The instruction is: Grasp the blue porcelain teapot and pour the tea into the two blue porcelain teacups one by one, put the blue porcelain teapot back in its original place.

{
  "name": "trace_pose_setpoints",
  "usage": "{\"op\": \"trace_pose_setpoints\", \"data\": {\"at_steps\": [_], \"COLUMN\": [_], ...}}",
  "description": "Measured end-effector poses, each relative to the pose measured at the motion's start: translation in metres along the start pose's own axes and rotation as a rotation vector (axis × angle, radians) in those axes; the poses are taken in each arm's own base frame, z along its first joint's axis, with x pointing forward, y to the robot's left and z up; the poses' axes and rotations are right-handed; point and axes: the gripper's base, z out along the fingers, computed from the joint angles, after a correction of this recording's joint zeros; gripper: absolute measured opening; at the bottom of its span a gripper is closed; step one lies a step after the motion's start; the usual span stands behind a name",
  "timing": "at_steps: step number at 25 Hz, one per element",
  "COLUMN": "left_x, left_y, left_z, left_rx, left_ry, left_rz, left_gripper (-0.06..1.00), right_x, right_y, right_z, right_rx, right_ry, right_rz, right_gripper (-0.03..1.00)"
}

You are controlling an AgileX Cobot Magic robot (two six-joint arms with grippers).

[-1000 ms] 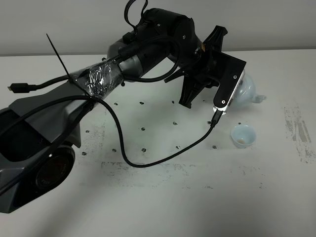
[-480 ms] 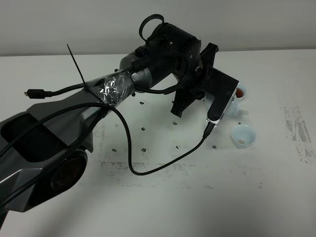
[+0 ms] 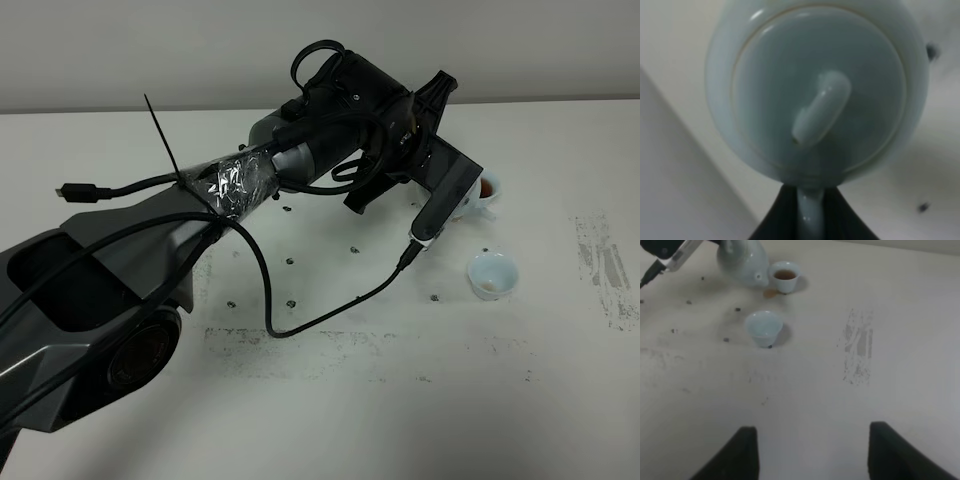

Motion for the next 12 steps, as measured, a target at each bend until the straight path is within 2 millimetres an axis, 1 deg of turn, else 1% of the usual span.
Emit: {"op": "trace_pose_setpoints", "data": {"at_steps": [3,8,12], "left_x": [-0.005,-0.026,-0.031], "left_y": [0.004,0.009,0.009], "left_z": [-0.001,-0.005,-0.006], "left_rx": [-0.025,-0.058,-0.059], "left_ry": [0.047,0.046,0.050], "left_rz": [0.048,0.089,0.104], "left_gripper": [0.06,0.06,0.06], "right_x": [0.000,0.000,0.000], "right_y": [0.000,0.000,0.000], "right_z": [0.000,0.000,0.000], "right_rx": [0.000,0.000,0.000], "right_ry": [0.000,0.000,0.000], "right_rz": [0.000,0.000,0.000], "right_gripper": [0.47,0.46,0.46]}}
